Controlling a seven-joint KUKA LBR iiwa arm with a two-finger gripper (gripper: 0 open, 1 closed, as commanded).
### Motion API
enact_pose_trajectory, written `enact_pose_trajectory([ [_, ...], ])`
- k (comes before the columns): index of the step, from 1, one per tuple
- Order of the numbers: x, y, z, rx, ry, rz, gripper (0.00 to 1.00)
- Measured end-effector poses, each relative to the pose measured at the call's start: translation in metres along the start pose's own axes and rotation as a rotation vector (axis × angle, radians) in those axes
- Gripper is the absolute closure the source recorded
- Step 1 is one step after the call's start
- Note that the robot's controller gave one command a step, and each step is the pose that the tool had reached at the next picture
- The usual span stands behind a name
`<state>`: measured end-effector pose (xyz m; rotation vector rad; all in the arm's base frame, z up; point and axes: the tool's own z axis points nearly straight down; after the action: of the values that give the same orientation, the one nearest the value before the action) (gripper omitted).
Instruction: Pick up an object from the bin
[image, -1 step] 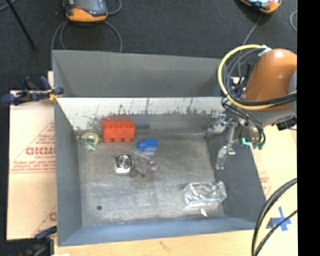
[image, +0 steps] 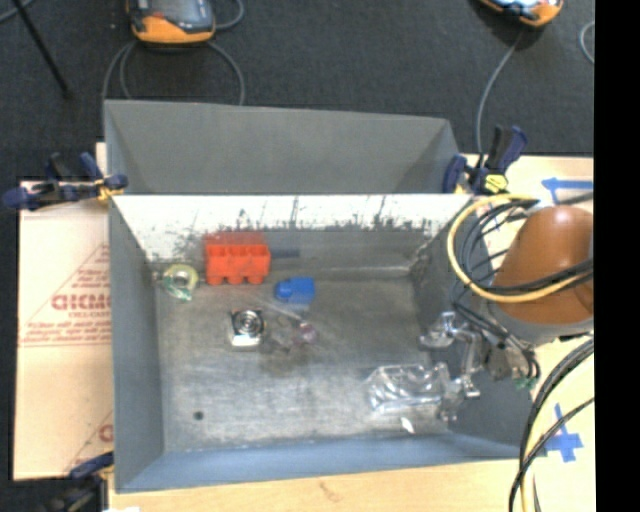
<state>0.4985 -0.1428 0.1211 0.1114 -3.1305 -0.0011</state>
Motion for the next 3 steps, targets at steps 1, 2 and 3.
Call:
enact_pose_trajectory([
  [1, 0.0059, 0.0002, 0.0461, 0.009, -0.022, -0.228, 0.0],
  [2, 0.0012, -0.0042, 0.0467, 0.009, -0.022, -0.31, 0.0],
  [3, -0.0013, -0.0042, 0.044, 0.012, -0.028, -0.312, 1.0],
])
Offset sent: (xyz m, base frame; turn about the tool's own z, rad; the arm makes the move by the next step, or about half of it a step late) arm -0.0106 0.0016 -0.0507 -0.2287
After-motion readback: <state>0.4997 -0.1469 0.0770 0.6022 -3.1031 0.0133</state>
